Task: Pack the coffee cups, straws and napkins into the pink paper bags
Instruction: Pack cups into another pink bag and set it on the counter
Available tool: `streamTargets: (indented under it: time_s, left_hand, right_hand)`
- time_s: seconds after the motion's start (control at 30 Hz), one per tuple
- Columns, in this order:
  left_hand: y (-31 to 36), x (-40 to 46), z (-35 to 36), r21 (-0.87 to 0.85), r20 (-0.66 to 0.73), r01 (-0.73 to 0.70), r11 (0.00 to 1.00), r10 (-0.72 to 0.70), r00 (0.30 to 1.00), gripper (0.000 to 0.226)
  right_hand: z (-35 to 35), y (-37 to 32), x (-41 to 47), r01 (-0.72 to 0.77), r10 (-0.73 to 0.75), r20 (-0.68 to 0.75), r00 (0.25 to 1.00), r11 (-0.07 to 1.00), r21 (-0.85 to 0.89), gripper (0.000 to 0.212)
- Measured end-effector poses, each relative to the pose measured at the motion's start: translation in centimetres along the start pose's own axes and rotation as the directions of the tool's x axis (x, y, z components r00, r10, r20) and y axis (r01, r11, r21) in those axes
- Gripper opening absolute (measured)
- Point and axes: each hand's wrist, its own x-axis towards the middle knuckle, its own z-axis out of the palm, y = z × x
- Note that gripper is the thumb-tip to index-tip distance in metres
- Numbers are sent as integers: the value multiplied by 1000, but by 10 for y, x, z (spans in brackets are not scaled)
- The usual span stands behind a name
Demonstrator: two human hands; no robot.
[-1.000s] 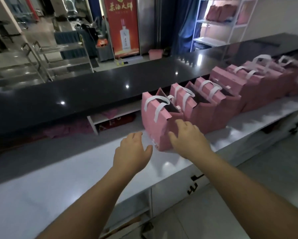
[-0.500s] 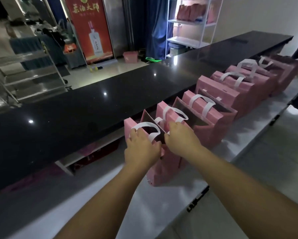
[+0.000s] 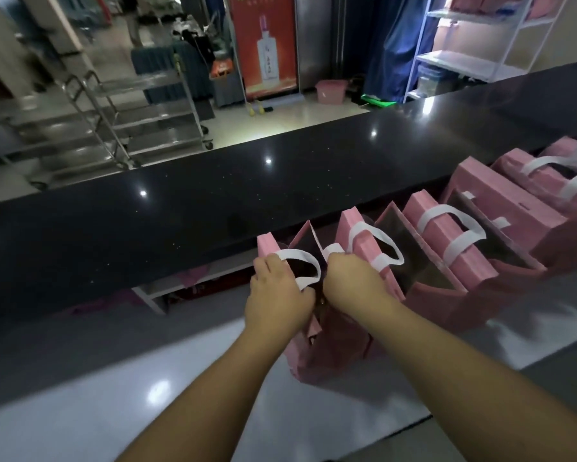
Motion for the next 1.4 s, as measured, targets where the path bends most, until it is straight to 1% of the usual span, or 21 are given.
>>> streamTargets:
  time_s: [0.07,0.13,0.27,0.33,0.43,0.57,0.63,0.73,0.83,1.0,1.17,1.23,1.33,1.4]
  left_hand:
    - [-6,-1,-4,-73,2,80,994,-80,997,55]
    - [-14,-5,-9,-156,8,151,976,-152,988,39]
    - [-25,-13,-16,-212,-25,213,954,-223,974,5]
    - [-30,-18,-21,-228,-55,245,942,-264,963,10]
    - [-43,-31,-30,-277,-85,288,917,-322,943,12]
    - [-72,-61,-50,-347,-166,318,882,-391,905,16]
    - [-91,-80,-62,-365,-207,331,870,-423,882,19]
    - [-125,-116,-83,-391,-246,369,843,-482,841,19]
    - [-167,-165,-106,-436,-302,396,809,-545,782,19]
    - [-252,-266,-145,-489,-361,462,740,-654,665,24]
    - [-334,-369,-170,-567,-422,493,660,-747,514,27]
    - [-360,-408,-179,-592,-427,512,622,-781,456,27]
    - [-396,-463,-191,-662,-424,491,567,-823,379,28]
    - [-416,-497,-198,-684,-424,511,521,-853,303,27]
  right_hand:
    - [3,4,6,0,0,8,1000,1000,-8,18]
    - [6,5,10,6,-6,-2,1000,1000,-6,18]
    - [6,-1,15,51,-51,6,999,999,9,22]
    - [6,-5,16,66,-67,7,998,998,23,25]
    - [2,-14,12,89,-92,54,994,995,45,25]
    - [-2,-40,-9,221,-227,121,966,973,61,32]
    - [3,-59,-23,271,-278,151,949,960,64,30]
    - [17,-94,-47,365,-367,155,917,930,44,17]
    - [35,-139,-81,463,-463,163,871,885,39,8]
    - [71,-224,-165,601,-601,193,776,797,64,25]
    - [113,-304,-262,705,-694,231,682,708,45,22]
    - [130,-334,-300,748,-734,261,627,661,62,20]
    - [151,-375,-353,820,-802,301,517,564,95,18]
    - [164,-401,-385,855,-830,323,455,509,102,18]
